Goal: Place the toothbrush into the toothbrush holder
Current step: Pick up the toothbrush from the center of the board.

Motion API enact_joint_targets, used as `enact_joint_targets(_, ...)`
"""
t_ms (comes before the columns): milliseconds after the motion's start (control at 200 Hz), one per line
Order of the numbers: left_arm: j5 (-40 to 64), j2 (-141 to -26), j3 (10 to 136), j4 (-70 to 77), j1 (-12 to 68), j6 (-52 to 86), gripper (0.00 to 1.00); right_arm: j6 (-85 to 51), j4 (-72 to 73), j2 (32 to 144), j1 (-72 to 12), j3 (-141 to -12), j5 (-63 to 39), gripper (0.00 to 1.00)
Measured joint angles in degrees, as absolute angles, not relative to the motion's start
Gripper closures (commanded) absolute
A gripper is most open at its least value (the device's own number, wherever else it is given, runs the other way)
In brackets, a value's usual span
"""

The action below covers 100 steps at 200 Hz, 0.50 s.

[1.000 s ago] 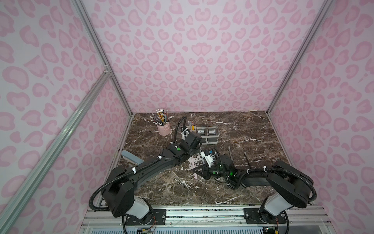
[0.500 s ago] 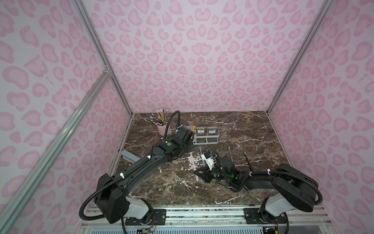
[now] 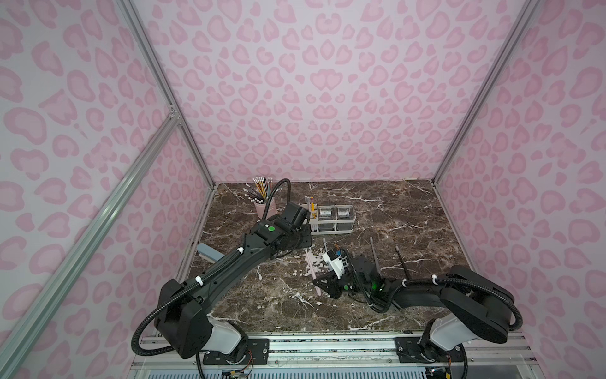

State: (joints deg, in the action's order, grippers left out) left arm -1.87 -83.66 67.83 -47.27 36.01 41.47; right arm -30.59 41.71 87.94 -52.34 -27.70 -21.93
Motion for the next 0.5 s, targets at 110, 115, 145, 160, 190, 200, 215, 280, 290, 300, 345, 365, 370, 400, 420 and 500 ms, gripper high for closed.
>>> enact_joint_targets(110,-0.62,-83.66,66.78,-47.31,35.94,40.97,0.61,-30.59,41.71,87.9,-52.34,-27.7,-21.65,1.0)
enact_joint_targets(115,-0.51,-83.66,66.72,-47.31,35.94,40.97,0.61,-30.59,41.71,87.9,-52.34,-27.7,-21.63,1.0)
enact_joint_targets(145,-0.08,-83.66,66.46,-47.31,35.92,40.97,0.61,-30.59,41.71,87.9,-52.34,-27.7,-21.56,1.0)
enact_joint_targets(160,0.03,-83.66,66.37,-47.31,35.88,40.97,0.61,-30.59,41.71,87.9,-52.34,-27.7,-21.56,1.0)
enact_joint_targets(190,0.21,-83.68,66.17,-47.27,35.86,40.97,0.61,-30.59,41.71,87.9,-52.34,-27.7,-21.56,1.0)
enact_joint_targets(200,0.27,-83.68,66.08,-47.24,35.83,40.97,0.61,-30.59,41.71,87.9,-52.34,-27.7,-21.56,1.0)
enact_joint_targets(215,0.36,-83.7,66.0,-47.22,35.83,40.97,0.62,-30.59,41.71,87.9,-52.34,-27.7,-21.56,1.0)
enact_joint_targets(280,1.13,-83.92,65.73,-47.18,35.79,40.99,0.63,-30.59,41.71,87.9,-52.34,-27.7,-21.54,1.0)
enact_joint_targets(290,1.17,-83.96,65.69,-47.16,35.79,40.99,0.63,-30.59,41.71,87.9,-52.34,-27.7,-21.54,1.0)
enact_joint_targets(300,1.21,-83.99,65.69,-47.16,35.79,40.99,0.63,-30.59,41.71,87.9,-52.34,-27.7,-21.54,1.0)
enact_joint_targets(345,1.28,-84.05,65.65,-47.16,35.79,40.99,0.63,-30.59,41.71,87.9,-52.34,-27.7,-21.54,1.0)
enact_joint_targets(365,1.3,-84.05,65.65,-47.16,35.79,40.99,0.67,-30.59,41.71,87.9,-52.34,-27.7,-21.54,1.0)
enact_joint_targets(370,1.32,-84.05,65.65,-47.16,35.79,40.99,0.67,-30.59,41.71,87.9,-52.34,-27.7,-21.54,1.0)
enact_joint_targets(400,1.34,-84.05,65.65,-47.11,35.77,41.01,0.69,-30.59,41.71,87.9,-52.34,-27.7,-21.54,1.0)
enact_joint_targets(420,1.37,-84.03,65.65,-47.09,35.7,41.06,0.7,-30.59,41.71,87.9,-52.34,-27.7,-21.54,1.0)
enact_joint_targets(500,1.5,-84.03,65.65,-47.09,35.66,41.01,0.74,-30.59,41.71,87.9,-52.36,-27.7,-21.54,1.0)
